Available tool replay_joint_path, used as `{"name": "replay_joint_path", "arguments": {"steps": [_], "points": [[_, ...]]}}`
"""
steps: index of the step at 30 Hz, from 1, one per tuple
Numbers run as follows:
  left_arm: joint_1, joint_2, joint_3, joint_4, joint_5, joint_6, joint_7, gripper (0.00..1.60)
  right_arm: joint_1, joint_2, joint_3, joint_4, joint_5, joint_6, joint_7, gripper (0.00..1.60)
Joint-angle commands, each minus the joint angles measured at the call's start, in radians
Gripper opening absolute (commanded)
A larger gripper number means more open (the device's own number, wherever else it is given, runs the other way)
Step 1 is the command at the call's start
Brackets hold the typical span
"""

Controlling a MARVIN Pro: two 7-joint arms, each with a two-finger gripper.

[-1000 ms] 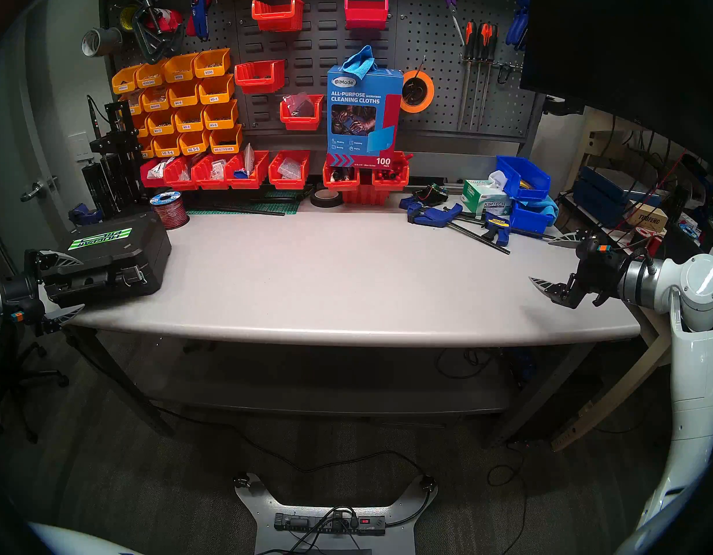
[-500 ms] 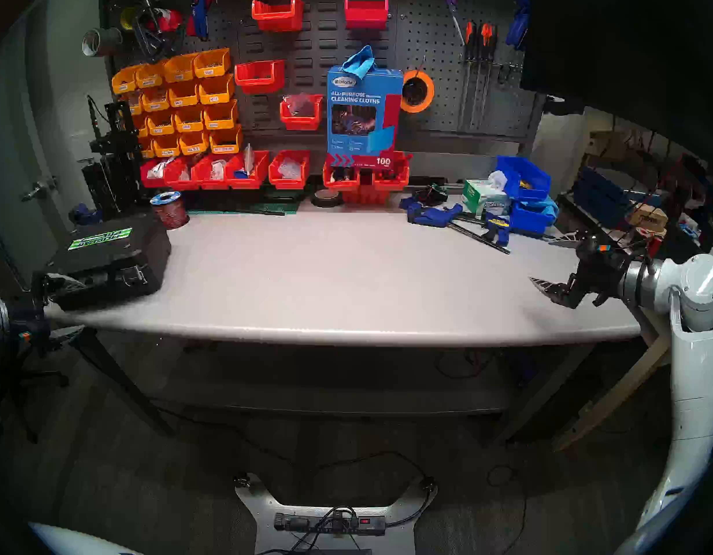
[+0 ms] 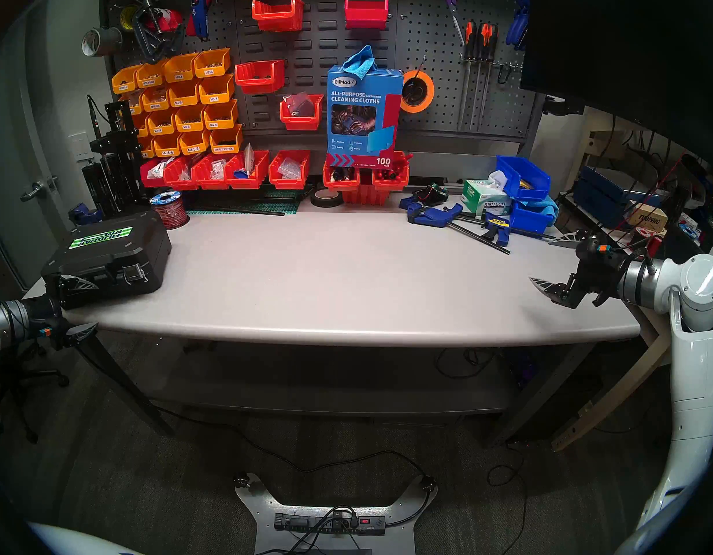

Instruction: Open the tool box

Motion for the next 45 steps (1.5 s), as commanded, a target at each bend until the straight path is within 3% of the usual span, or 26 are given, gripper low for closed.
{"name": "replay_joint_path", "arguments": {"steps": [1,14,31,39,45], "points": [[-0.066,-0.003,0.005,-0.04,-0.053,0.021,0.045,1.6,0.002,0.004,0.004,-0.004,-0.001,-0.001,0.0,1.6],[-0.021,-0.021,-0.031,-0.165,-0.208,0.077,-0.009,1.6,0.002,0.004,0.004,-0.004,-0.001,-0.001,0.001,1.6],[-0.148,0.071,0.008,-0.02,-0.118,0.147,0.027,1.6,0.002,0.004,0.004,-0.004,-0.001,-0.001,0.0,1.6],[-0.141,0.087,0.019,-0.033,-0.128,0.174,-0.003,1.6,0.002,0.004,0.004,-0.004,-0.001,-0.001,0.001,1.6],[-0.094,0.076,-0.011,-0.086,-0.174,0.191,-0.083,1.6,0.002,0.004,0.004,-0.005,-0.001,-0.001,0.001,1.6]]}}
